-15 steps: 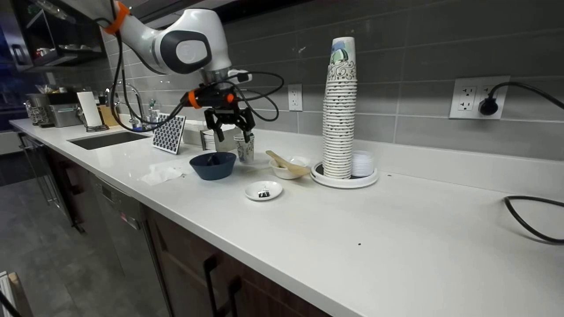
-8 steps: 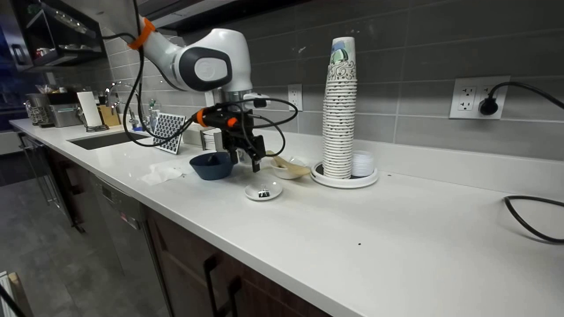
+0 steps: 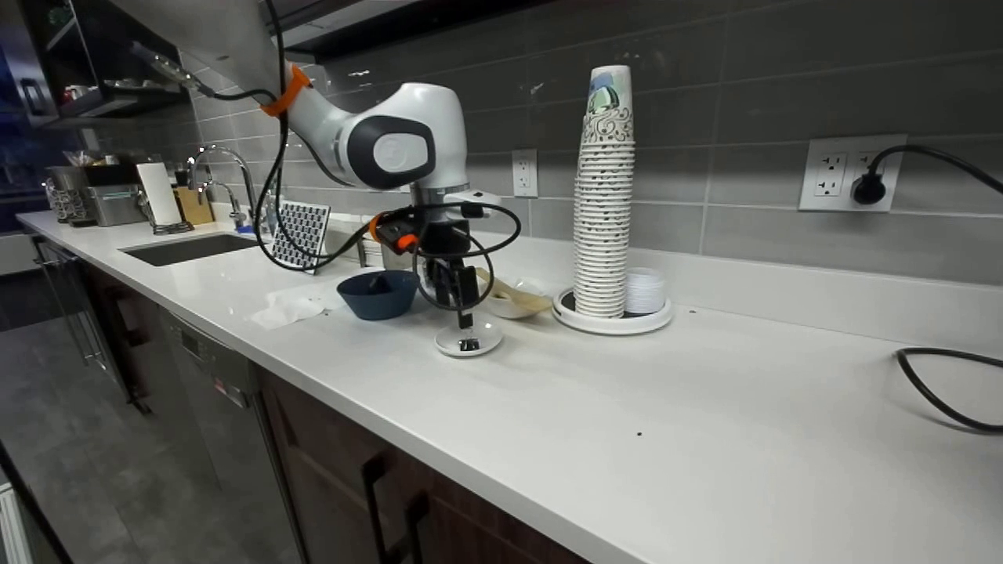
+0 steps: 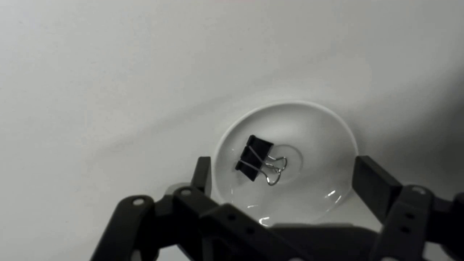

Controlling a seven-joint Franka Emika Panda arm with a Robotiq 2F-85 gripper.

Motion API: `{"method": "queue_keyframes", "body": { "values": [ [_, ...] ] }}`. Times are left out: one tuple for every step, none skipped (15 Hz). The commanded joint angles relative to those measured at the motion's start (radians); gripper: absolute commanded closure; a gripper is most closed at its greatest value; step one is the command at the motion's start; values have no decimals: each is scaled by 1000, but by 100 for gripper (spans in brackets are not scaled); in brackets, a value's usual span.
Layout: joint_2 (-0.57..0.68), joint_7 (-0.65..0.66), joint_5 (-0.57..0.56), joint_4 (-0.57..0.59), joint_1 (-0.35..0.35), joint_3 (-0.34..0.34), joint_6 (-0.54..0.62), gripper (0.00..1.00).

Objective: Pick up the black objects from the white plate and put them in the blue bowl

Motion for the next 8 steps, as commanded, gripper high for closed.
{"method": "queue_keyframes", "body": {
  "values": [
    [58, 121, -28, 53, 19, -24, 20, 0],
    [68, 143, -34, 61, 23, -28, 10, 6],
    [76, 158, -36, 68, 25, -30, 3, 24],
    [84, 166, -34, 73, 26, -30, -1, 32],
    [92, 175, -35, 78, 29, -30, 0, 41],
    [99, 185, -38, 82, 33, -31, 3, 48],
    [106, 190, -39, 88, 36, -31, 7, 56],
    [110, 197, -40, 92, 40, -33, 11, 62]
  ]
}}
